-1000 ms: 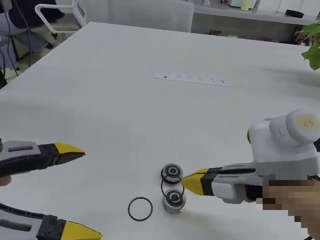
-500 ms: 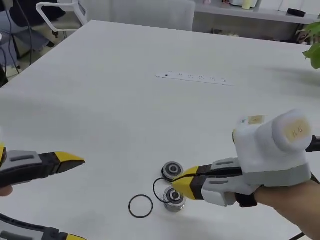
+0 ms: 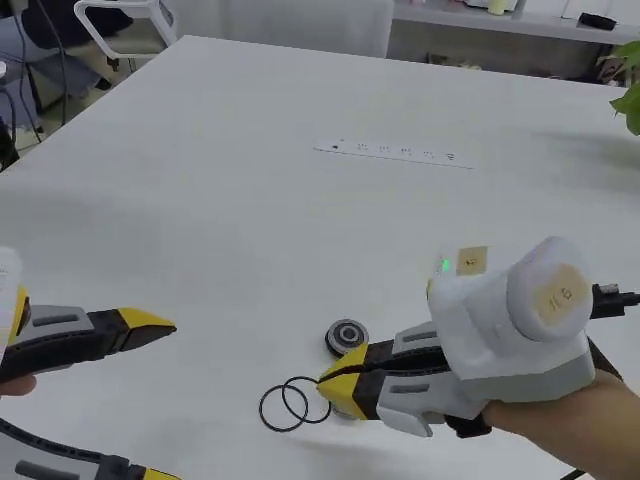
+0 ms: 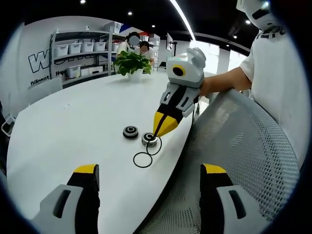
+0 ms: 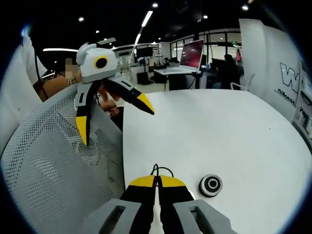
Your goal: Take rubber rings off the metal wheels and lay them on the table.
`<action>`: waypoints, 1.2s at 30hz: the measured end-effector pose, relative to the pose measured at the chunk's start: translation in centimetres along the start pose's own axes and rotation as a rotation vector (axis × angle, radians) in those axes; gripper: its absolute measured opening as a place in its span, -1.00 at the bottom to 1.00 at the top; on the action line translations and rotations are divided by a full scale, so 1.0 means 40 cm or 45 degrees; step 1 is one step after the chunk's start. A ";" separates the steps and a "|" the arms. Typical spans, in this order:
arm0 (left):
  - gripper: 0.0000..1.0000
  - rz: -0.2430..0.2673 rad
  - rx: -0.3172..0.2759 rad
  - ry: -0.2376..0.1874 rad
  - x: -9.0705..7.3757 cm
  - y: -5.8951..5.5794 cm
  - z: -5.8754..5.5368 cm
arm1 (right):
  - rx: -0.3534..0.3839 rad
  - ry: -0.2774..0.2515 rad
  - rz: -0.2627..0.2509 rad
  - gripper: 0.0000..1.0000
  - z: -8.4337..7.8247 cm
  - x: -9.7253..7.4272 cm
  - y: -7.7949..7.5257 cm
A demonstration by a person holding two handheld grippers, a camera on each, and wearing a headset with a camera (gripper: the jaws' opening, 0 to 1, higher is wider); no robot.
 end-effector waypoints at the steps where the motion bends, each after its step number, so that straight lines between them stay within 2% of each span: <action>1: 0.67 0.002 0.000 0.002 0.000 0.001 -0.001 | -0.001 0.001 0.002 -1.00 -0.001 0.001 0.001; 11: 0.65 0.004 -0.021 0.005 0.001 0.005 -0.006 | 0.062 -0.016 0.014 -1.00 -0.007 0.022 0.000; 20: 0.60 0.018 -0.023 0.002 0.002 0.009 -0.005 | 0.096 -0.008 -0.033 -1.00 -0.024 0.030 -0.023; 24: 0.61 0.019 -0.040 -0.006 0.002 0.010 -0.004 | 0.121 -0.016 -0.029 -1.00 -0.025 0.033 -0.024; 36: 0.60 0.018 -0.047 -0.002 0.004 0.009 -0.007 | 0.087 0.001 -0.077 -0.97 -0.037 0.049 -0.038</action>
Point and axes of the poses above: the centre of the closed fingertips' face, and the gripper's own axes: x roughly forward along the fingers, y roughly to its left, z roughly out of its top, the point moved 3 cm from there along -x, roughly backward along the fingers, and after that the axes turned 1 degree about -x, right-handed, at the moved point
